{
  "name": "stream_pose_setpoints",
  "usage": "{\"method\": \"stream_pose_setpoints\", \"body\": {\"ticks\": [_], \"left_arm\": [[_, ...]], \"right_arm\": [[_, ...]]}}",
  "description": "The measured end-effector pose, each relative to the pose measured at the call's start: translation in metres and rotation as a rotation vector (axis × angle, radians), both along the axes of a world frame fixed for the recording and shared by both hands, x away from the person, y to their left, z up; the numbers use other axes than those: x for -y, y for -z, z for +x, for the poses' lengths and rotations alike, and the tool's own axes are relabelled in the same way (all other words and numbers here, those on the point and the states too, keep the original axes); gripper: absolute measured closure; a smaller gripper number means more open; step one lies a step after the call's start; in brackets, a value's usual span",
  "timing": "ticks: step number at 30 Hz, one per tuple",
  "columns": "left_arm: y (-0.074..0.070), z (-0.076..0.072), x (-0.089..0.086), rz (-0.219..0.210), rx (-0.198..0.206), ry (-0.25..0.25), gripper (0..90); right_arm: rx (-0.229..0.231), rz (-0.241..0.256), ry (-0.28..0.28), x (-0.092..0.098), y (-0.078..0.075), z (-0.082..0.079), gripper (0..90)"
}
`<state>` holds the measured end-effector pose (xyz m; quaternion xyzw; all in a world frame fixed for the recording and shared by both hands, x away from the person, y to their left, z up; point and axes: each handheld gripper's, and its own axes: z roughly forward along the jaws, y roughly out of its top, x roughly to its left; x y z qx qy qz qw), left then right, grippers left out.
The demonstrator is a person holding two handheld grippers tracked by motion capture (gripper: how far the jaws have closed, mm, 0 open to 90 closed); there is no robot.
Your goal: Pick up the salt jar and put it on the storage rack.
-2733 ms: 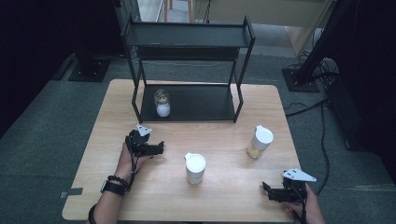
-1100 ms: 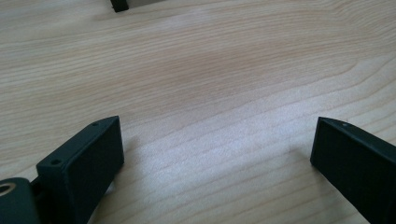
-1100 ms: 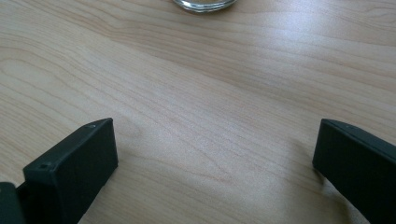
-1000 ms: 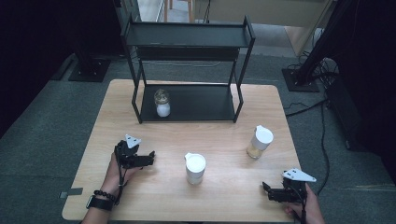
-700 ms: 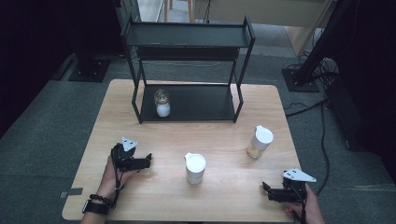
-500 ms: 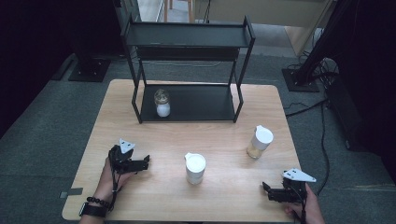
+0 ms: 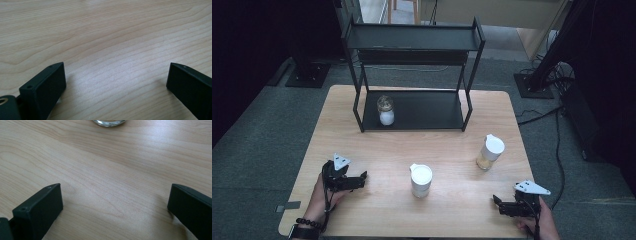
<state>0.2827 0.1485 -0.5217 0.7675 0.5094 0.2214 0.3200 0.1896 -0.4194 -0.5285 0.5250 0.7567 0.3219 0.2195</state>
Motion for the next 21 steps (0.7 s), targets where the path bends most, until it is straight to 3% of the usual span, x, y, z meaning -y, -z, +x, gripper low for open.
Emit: {"method": "stream_pose_setpoints", "body": {"ticks": [21], "left_arm": [[0.0, -0.026, -0.028, -0.001, -0.001, -0.02, 2.5]], "right_arm": [[-0.001, 0.001, 0.002, 0.0, 0.0, 0.0, 0.0]]}}
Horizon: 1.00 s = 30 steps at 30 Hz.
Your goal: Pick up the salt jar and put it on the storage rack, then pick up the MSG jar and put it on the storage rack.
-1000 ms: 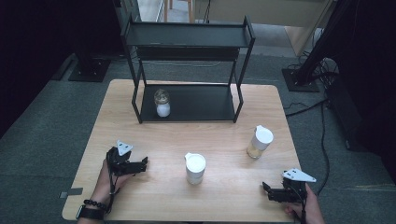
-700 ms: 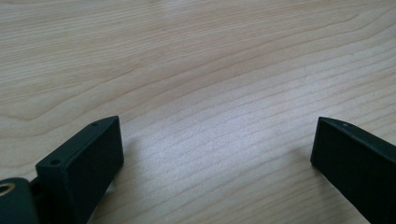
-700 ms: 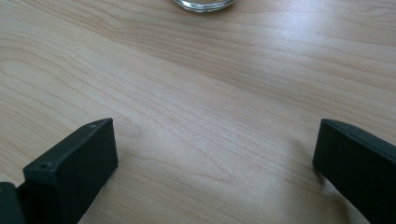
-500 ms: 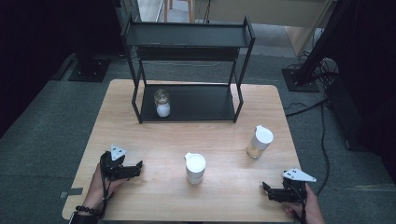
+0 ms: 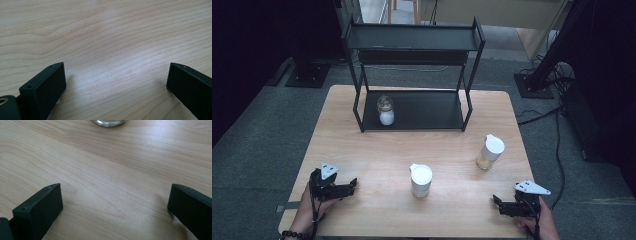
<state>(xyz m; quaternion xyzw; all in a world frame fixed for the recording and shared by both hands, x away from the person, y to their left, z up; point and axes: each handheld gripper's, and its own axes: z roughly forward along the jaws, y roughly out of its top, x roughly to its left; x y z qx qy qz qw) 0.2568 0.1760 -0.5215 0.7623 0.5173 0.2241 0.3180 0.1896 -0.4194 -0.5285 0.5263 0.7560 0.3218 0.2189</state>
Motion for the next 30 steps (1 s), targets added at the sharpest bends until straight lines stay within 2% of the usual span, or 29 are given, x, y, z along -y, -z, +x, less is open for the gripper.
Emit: {"method": "stream_pose_setpoints", "body": {"ticks": [15, 30], "left_arm": [[0.0, -0.017, -0.016, -0.001, 0.001, -0.01, 2.5], [0.0, -0.021, -0.021, -0.002, 0.002, -0.007, 2.5]], "right_arm": [[0.0, 0.001, 0.017, 0.0, 0.0, 0.0, 0.0], [0.006, -0.006, 0.021, -0.001, 0.0, -0.001, 0.0]]}}
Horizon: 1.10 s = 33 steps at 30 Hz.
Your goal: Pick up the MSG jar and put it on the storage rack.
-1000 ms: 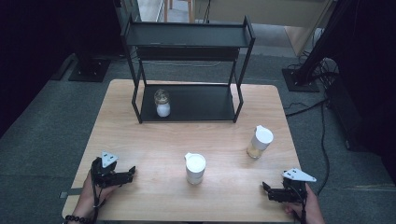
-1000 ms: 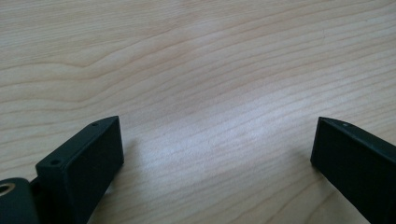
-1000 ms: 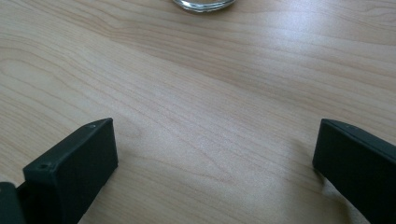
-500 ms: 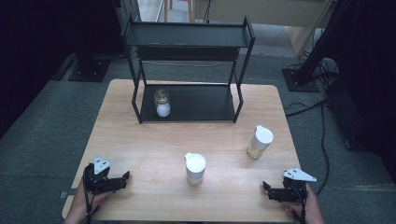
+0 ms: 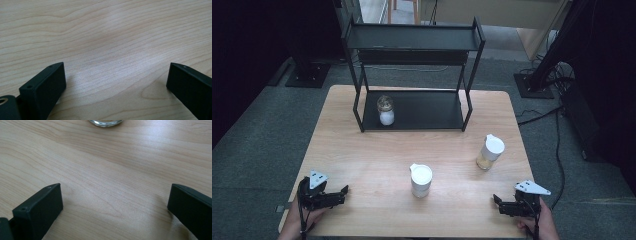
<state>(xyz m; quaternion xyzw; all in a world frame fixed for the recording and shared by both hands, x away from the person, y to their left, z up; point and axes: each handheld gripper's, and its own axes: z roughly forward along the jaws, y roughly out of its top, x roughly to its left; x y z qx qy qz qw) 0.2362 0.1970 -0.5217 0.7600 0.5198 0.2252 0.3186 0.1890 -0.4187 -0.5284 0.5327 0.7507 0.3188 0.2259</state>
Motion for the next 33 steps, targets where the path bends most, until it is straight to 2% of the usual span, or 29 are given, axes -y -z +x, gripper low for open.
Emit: {"method": "stream_pose_setpoints", "body": {"ticks": [5, 10, 12, 15, 16, 17, 20, 33], "left_arm": [[0.0, -0.001, -0.002, 0.0, 0.0, 0.009, 2.6], [0.0, 0.0, -0.002, -0.001, 0.0, 0.016, 2.4], [0.0, 0.0, -0.003, -0.002, -0.001, 0.017, 2.4], [0.0, 0.001, -0.002, 0.001, -0.001, 0.015, 2.3], [0.0, 0.001, -0.002, 0.001, -0.001, 0.015, 2.0], [0.0, 0.001, -0.002, 0.001, -0.001, 0.015, 2.0], [0.0, 0.001, -0.002, 0.001, -0.001, 0.015, 1.9], [0.0, 0.001, -0.002, 0.001, -0.001, 0.017, 1.9]], "right_arm": [[0.011, -0.015, -0.004, -0.001, 0.0, -0.002, 0.0], [0.034, -0.063, -0.01, -0.005, -0.002, -0.003, 0.0], [0.032, -0.068, -0.011, -0.006, -0.003, -0.003, 0.0], [0.021, -0.056, 0.002, -0.007, -0.005, -0.003, 0.0], [0.008, -0.003, 0.002, -0.007, -0.006, -0.004, 0.0], [0.013, 0.012, -0.001, -0.008, -0.007, -0.005, 0.0], [0.019, -0.018, -0.037, -0.019, -0.011, -0.007, 0.0], [0.035, -0.046, -0.148, -0.064, -0.025, -0.007, 0.0]]}}
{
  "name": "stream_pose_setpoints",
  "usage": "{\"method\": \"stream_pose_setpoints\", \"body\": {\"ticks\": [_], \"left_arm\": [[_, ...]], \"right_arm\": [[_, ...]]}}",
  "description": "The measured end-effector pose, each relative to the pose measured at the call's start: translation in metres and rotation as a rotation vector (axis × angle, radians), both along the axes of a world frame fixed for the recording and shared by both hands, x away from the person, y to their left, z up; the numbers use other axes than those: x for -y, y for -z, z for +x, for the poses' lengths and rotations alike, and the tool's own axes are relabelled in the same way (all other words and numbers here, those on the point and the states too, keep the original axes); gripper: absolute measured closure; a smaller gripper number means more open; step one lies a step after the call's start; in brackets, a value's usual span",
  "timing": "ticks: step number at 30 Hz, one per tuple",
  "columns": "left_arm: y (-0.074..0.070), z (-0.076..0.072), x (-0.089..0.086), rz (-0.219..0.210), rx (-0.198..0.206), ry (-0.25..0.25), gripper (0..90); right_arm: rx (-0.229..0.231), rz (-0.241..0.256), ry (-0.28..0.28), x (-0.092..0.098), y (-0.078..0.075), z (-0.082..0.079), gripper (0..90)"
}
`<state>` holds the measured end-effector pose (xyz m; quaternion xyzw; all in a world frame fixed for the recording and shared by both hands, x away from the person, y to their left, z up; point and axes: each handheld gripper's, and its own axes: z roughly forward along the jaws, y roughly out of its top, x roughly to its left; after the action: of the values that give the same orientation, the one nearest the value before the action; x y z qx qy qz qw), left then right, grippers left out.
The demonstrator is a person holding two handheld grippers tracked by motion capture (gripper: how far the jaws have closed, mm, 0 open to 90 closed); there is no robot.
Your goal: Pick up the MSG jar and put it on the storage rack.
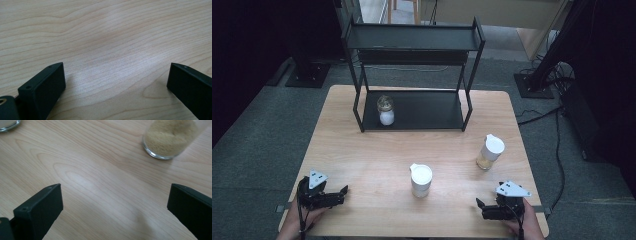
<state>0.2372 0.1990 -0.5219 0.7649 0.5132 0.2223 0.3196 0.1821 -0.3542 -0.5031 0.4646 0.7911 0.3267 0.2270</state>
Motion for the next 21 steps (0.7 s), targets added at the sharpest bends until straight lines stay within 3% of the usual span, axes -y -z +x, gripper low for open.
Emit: {"method": "stream_pose_setpoints", "body": {"ticks": [21], "left_arm": [[0.0, 0.0, 0.0, 0.0, 0.001, 0.009, 1.9]], "right_arm": [[0.022, 0.017, -0.138, -0.064, -0.018, 0.009, 0.0]]}}
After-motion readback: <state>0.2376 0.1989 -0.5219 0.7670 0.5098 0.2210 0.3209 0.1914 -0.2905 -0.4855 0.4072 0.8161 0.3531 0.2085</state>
